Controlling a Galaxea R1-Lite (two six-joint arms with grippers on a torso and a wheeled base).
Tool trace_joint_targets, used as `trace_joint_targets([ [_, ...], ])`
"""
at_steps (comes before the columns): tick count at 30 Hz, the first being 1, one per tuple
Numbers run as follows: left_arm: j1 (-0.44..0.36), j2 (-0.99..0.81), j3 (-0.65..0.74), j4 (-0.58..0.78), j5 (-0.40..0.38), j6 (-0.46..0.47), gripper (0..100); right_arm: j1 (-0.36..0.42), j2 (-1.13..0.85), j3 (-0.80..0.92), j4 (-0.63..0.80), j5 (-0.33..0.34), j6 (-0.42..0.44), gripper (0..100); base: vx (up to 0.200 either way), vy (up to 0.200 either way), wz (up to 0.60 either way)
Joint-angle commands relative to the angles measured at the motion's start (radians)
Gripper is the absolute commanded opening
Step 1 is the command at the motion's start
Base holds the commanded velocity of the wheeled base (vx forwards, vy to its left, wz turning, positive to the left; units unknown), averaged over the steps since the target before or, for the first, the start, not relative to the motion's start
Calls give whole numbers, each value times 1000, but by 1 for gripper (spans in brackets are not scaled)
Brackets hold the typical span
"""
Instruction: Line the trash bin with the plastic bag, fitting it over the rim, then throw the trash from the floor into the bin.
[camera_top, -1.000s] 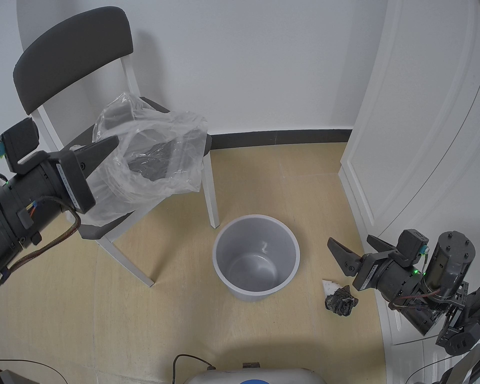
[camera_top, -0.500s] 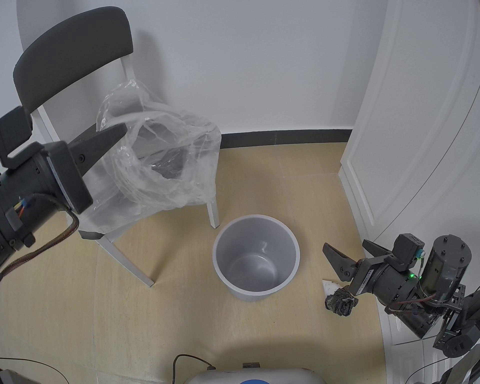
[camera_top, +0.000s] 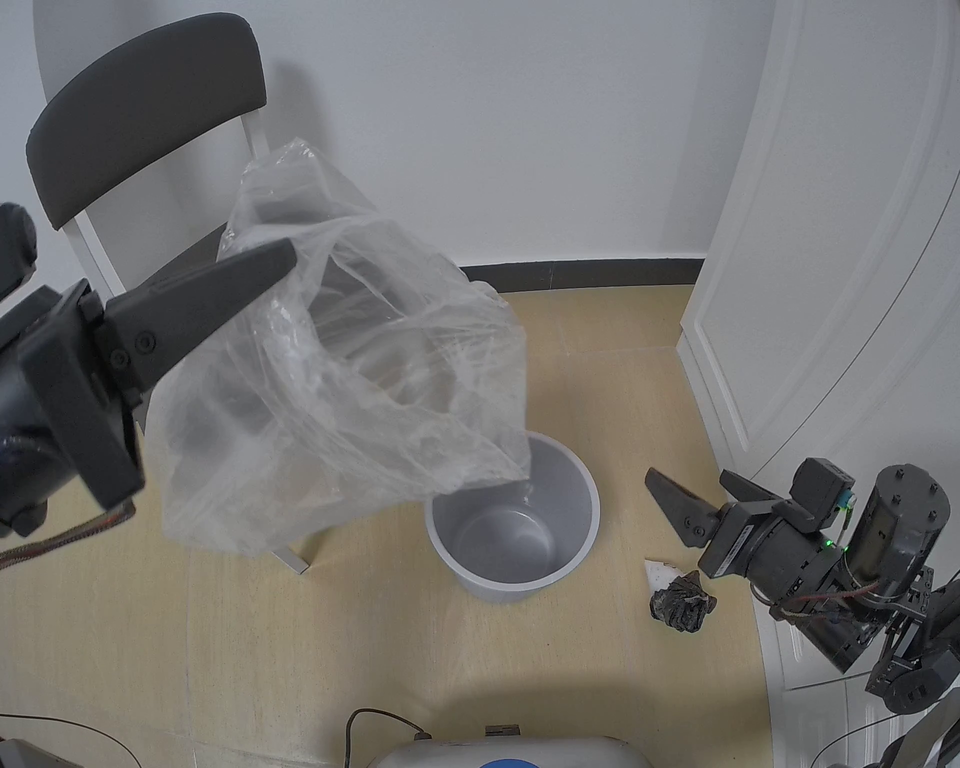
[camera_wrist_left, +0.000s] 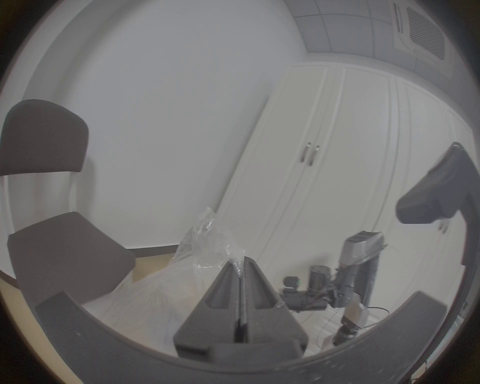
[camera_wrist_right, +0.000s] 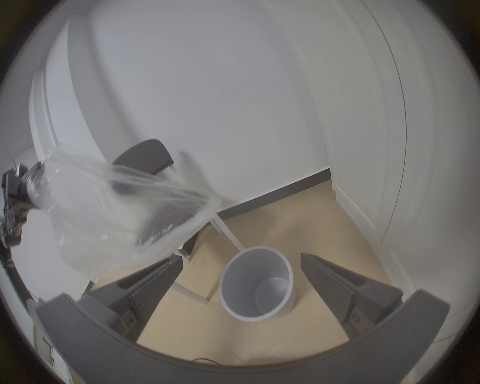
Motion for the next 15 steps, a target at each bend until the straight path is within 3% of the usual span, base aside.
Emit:
trace_joint_targets([
  [1, -1, -52, 32, -5, -76, 1, 0, -65, 2, -12, -37, 47, 20, 100, 0, 0, 0],
  [7, -12, -54, 35, -10, -135, 4, 0, -93, 3, -18, -36, 64, 43, 100, 0, 0, 0],
  [15, -64, -49, 16, -13, -142, 2, 0, -99, -6, -9, -25, 101, 64, 100, 0, 0, 0],
])
